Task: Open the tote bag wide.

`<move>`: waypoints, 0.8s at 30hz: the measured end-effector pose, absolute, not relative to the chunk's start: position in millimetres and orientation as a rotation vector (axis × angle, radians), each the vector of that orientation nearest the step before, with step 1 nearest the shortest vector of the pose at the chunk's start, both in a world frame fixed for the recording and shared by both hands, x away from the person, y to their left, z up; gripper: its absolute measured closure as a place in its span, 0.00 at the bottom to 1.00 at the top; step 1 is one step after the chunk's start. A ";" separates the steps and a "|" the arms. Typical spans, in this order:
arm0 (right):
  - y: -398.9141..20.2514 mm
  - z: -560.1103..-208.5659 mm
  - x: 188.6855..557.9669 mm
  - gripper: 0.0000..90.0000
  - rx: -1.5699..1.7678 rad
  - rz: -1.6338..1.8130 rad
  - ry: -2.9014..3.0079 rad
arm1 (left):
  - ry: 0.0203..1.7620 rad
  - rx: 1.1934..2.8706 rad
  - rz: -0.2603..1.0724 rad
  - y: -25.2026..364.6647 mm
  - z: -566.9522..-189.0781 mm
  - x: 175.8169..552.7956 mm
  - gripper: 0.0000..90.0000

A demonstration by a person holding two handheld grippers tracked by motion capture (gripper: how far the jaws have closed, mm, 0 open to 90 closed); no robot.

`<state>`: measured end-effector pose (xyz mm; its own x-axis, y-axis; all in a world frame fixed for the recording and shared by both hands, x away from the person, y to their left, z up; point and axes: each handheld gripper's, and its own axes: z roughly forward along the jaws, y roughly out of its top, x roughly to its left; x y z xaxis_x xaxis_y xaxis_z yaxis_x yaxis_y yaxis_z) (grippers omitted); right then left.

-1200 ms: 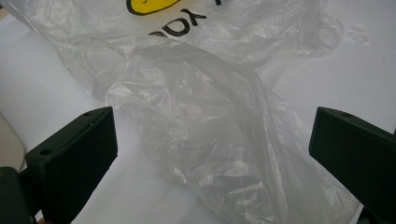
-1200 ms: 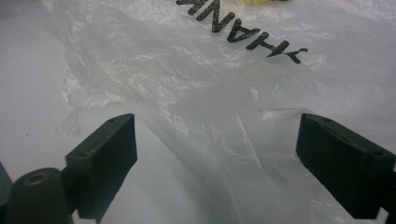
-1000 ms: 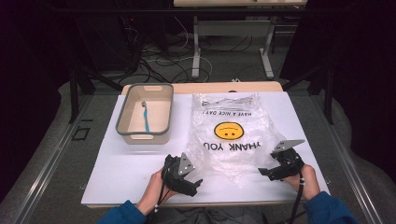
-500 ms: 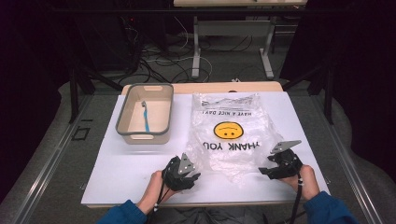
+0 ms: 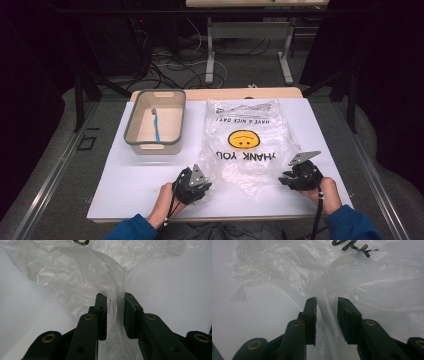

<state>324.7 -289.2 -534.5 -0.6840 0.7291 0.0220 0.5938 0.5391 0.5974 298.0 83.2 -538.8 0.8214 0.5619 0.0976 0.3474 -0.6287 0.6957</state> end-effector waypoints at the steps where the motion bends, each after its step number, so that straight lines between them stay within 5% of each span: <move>1: -289.3 -534.2 324.6 0.81 1.101 0.861 2.548 | 0.665 2.307 0.401 83.5 -538.7 298.1 0.86; 9: -288.7 -529.2 321.6 0.98 1.075 0.900 2.507 | 0.668 2.307 0.393 86.1 -536.7 298.9 0.94; 24: -289.9 -515.7 315.7 1.00 1.024 0.999 2.416 | 0.702 2.274 0.448 97.3 -531.1 306.8 0.92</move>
<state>315.7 -289.9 -515.7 -0.6860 0.7270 -0.0293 0.4939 0.4949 0.7149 306.8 97.3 -531.1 0.7929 0.5988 0.1131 0.3552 -0.6049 0.7127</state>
